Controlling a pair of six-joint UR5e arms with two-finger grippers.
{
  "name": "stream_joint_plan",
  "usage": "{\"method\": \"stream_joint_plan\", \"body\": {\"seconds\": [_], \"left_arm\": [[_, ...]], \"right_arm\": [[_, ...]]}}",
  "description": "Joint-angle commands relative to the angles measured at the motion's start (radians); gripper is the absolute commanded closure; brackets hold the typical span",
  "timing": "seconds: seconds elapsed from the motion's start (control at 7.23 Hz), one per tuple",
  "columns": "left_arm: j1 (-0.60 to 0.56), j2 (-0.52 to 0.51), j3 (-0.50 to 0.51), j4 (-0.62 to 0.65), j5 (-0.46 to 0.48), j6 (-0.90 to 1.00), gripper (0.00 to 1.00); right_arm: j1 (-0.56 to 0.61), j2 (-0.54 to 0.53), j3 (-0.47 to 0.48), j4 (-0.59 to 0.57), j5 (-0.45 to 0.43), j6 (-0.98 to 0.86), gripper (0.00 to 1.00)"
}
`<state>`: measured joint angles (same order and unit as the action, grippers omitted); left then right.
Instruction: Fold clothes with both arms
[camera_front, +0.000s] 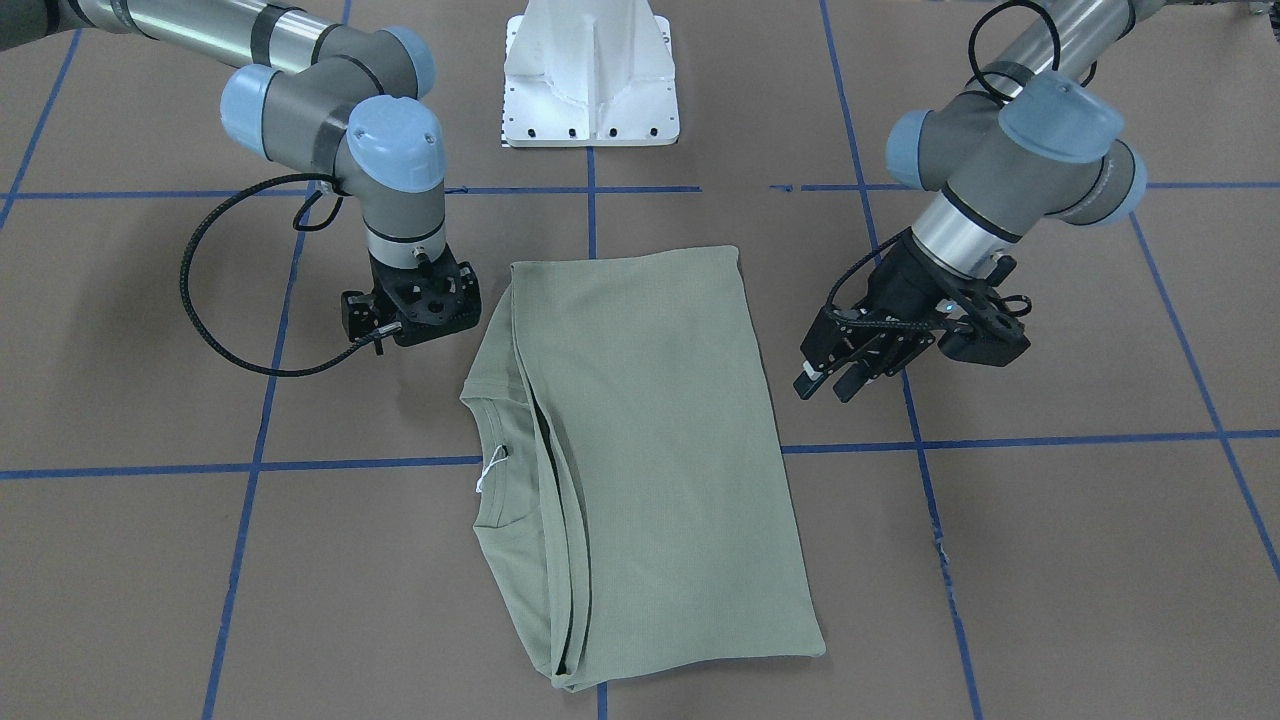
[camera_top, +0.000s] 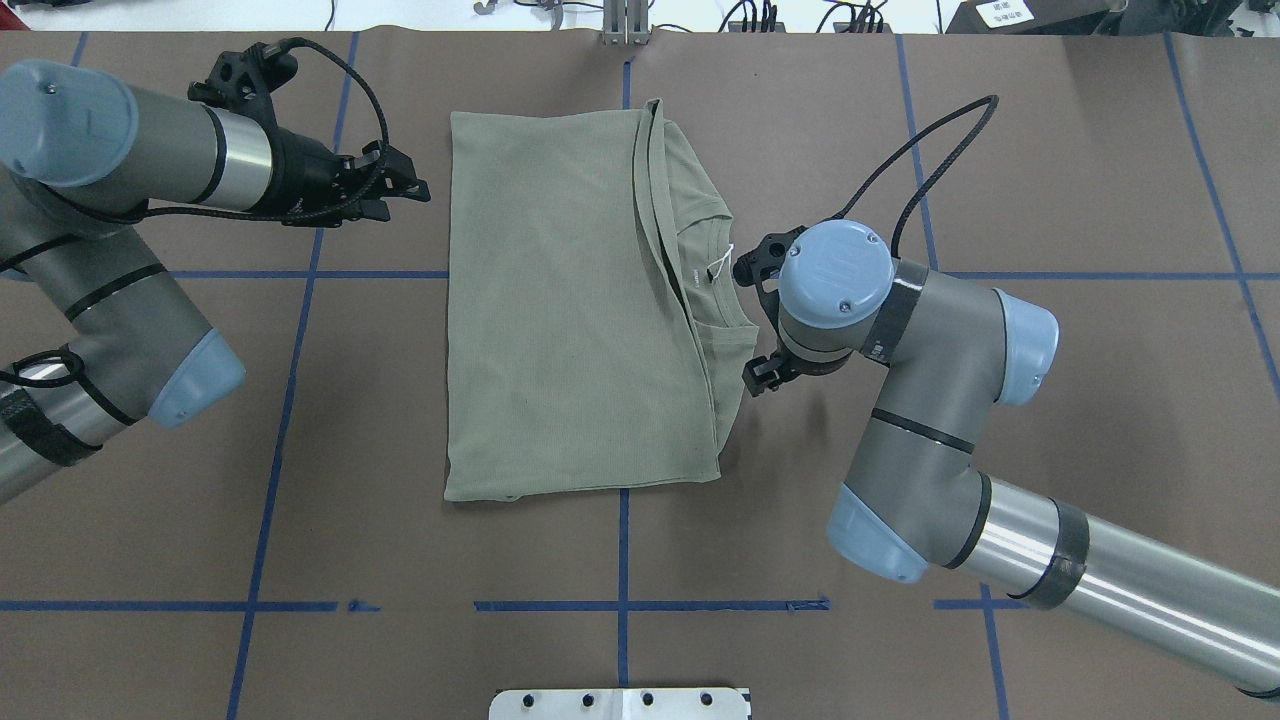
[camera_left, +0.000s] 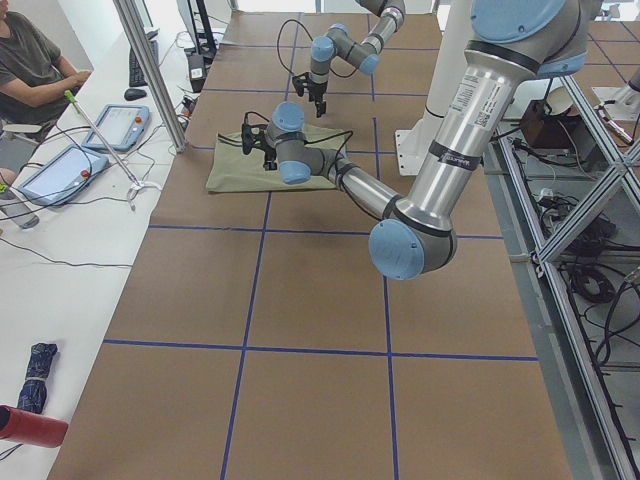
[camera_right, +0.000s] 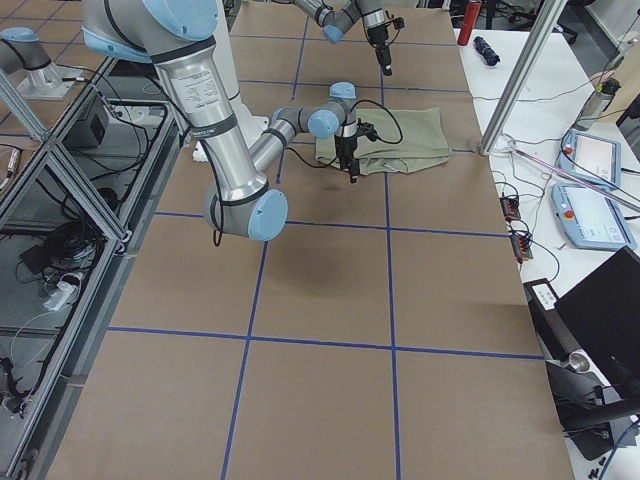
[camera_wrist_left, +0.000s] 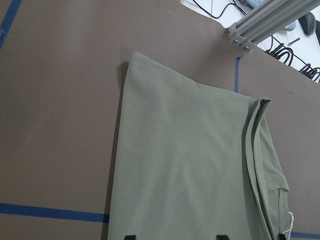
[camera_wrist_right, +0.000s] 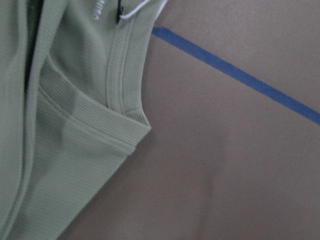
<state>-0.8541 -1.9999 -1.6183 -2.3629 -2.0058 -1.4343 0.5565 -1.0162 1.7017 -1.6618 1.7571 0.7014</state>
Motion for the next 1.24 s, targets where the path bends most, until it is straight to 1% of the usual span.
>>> {"method": "stream_joint_plan", "body": {"seconds": [0.0,0.14,0.28,0.41,0.55,0.83,1.11], "left_arm": [[-0.002,0.021,-0.029,0.001,-0.024,0.0,0.38],[-0.002,0.036,-0.047,-0.001,-0.031,0.0,0.38],[-0.002,0.044,-0.057,0.001,-0.031,0.0,0.38],[-0.003,0.046,-0.058,0.001,-0.031,0.0,0.38],[-0.003,0.046,-0.058,0.001,-0.031,0.0,0.38],[-0.002,0.046,-0.058,0.001,-0.033,0.0,0.38],[-0.003,0.046,-0.058,0.001,-0.031,0.0,0.38]], "right_arm": [[0.014,0.156,-0.133,0.011,-0.001,0.064,0.0],[0.014,0.251,-0.233,0.013,-0.002,0.104,0.0],[0.014,0.362,-0.363,0.028,-0.025,0.147,0.0],[0.014,0.411,-0.502,0.14,-0.054,0.179,0.0],[0.031,0.413,-0.557,0.186,-0.057,0.173,0.0],[0.036,0.413,-0.597,0.192,-0.093,0.167,0.0],[0.074,0.412,-0.634,0.218,-0.104,0.129,0.0]]}}
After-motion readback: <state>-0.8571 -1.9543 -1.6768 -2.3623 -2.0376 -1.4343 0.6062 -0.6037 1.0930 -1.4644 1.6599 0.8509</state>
